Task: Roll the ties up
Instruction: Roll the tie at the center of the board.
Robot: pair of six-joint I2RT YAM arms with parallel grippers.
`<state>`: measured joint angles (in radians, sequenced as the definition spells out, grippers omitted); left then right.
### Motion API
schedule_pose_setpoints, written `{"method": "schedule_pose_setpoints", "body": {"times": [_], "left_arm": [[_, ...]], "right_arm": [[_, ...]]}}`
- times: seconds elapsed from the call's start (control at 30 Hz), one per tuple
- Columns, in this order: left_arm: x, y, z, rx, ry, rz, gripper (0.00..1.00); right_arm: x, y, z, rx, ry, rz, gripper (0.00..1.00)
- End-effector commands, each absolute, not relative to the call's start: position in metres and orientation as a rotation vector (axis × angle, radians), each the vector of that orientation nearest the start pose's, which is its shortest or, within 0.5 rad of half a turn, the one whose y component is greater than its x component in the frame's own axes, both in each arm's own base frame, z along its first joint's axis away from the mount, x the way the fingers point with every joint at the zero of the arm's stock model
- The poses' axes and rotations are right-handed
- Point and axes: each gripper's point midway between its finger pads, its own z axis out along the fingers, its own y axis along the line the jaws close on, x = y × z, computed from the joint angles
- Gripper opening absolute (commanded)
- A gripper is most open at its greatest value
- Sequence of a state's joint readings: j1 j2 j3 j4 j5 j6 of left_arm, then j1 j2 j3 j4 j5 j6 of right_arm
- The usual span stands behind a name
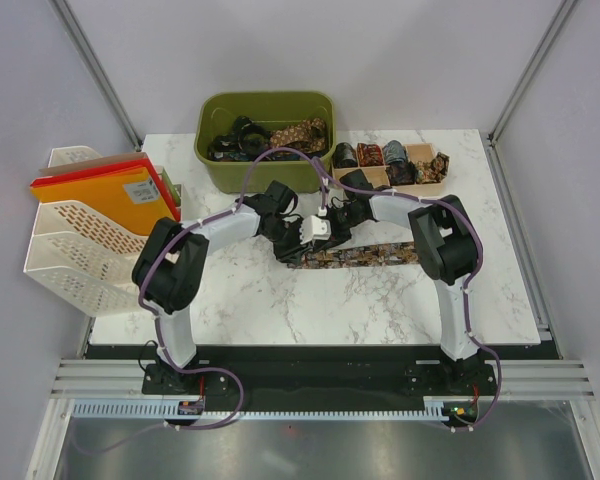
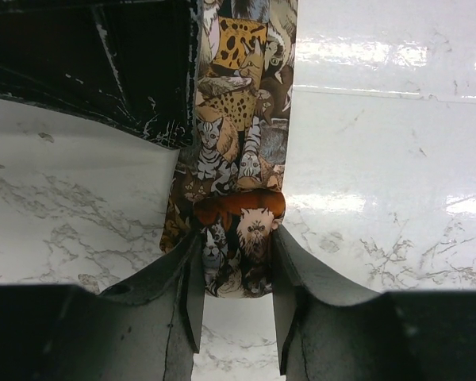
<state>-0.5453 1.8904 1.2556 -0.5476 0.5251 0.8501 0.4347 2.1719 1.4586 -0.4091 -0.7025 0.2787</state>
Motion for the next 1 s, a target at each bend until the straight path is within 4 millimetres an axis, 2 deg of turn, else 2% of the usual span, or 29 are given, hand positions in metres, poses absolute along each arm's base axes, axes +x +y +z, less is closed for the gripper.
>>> {"method": "schedule_pose_setpoints", "body": {"times": [0.0,0.13,0.17,0.27,0.5,0.63,0.8,0.97], "left_arm": [[0.313,-0.256,0.019,1.802,1.962,-0.604,0.16],[0.305,-0.25,0.008,1.844,1.99,-0.621,0.16],[0.301,-0.248,0.006,1.85,1.998,-0.628,0.16],[0.299,-0.246,0.004,1.858,2.001,-0.629,0.17],[0.298,-0.246,0.003,1.872,1.996,-0.634,0.17],[0.297,-0.246,0.003,1.876,1.996,-0.638,0.18],[0.297,-0.245,0.003,1.879,1.997,-0.639,0.19],[0.296,-0.246,0.004,1.875,1.998,-0.645,0.19]], "right_arm": [[0.346,0.293,0.026,-0.466,2.722,1.148,0.21],[0.349,0.293,0.046,-0.394,2.678,1.249,0.25],[0.352,0.292,0.052,-0.335,2.674,1.282,0.29],[0.357,0.293,0.062,-0.304,2.626,1.309,0.37],[0.356,0.305,0.09,-0.219,2.523,1.441,0.4],[0.347,0.312,0.09,-0.225,2.527,1.459,0.41],[0.335,0.32,0.068,-0.232,2.579,1.436,0.41],[0.335,0.325,0.048,-0.196,2.606,1.417,0.42]]}}
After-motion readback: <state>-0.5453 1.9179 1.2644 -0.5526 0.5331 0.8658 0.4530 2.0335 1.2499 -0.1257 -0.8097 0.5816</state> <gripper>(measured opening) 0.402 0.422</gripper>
